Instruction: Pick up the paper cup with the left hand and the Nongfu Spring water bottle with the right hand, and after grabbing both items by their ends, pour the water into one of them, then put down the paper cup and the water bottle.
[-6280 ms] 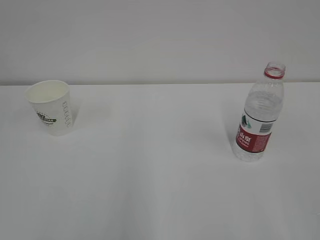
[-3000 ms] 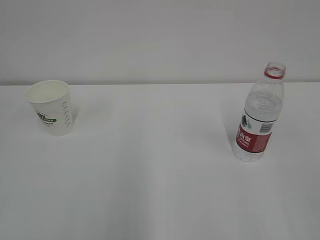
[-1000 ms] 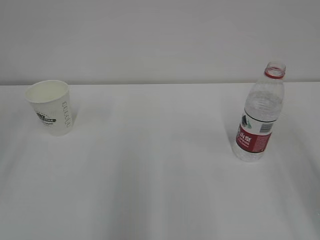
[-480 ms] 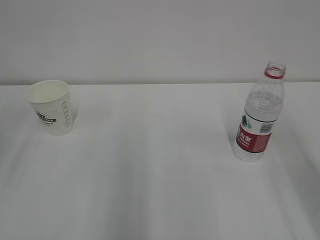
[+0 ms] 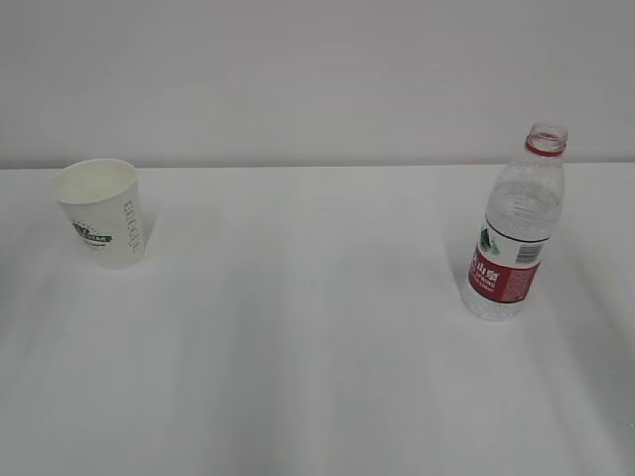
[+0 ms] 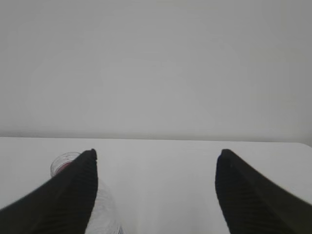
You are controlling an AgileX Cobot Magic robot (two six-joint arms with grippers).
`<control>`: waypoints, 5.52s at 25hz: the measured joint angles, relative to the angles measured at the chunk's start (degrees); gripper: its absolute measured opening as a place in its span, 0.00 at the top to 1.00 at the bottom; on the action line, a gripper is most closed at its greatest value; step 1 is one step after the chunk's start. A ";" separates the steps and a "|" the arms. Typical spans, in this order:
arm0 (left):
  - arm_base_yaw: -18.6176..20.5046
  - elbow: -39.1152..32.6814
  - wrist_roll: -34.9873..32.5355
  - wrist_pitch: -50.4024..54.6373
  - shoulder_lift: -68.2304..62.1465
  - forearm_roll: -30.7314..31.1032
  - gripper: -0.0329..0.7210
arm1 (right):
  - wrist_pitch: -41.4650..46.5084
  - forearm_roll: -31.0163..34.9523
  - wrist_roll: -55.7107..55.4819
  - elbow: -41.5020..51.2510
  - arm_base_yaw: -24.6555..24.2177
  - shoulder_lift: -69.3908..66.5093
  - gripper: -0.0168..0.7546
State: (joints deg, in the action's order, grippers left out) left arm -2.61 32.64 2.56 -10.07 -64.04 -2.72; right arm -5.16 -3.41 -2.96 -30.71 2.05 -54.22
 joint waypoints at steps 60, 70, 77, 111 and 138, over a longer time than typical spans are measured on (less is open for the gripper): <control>-0.08 -23.80 8.04 -55.39 -37.88 13.41 0.37 | -60.08 -12.34 -6.69 21.89 0.00 -49.23 0.24; -0.08 -23.93 8.04 -55.65 -37.88 17.24 0.37 | -60.46 -11.50 -6.58 14.48 0.00 -53.42 0.16; -0.08 -23.93 8.04 -55.78 -37.88 17.24 0.37 | -60.46 -13.64 -6.58 10.74 0.00 -57.46 0.12; -0.08 -23.93 8.04 -55.78 -37.88 16.80 0.37 | -60.51 -16.82 -6.47 2.36 0.00 -60.69 0.22; -0.08 -23.93 8.04 -55.78 -37.88 16.91 0.37 | -59.59 -16.61 -4.37 2.36 0.00 -60.10 0.45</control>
State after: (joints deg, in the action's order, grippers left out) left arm -2.69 8.71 10.60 -65.85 -101.92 14.19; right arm -64.75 -20.02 -7.33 -28.35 2.05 -114.32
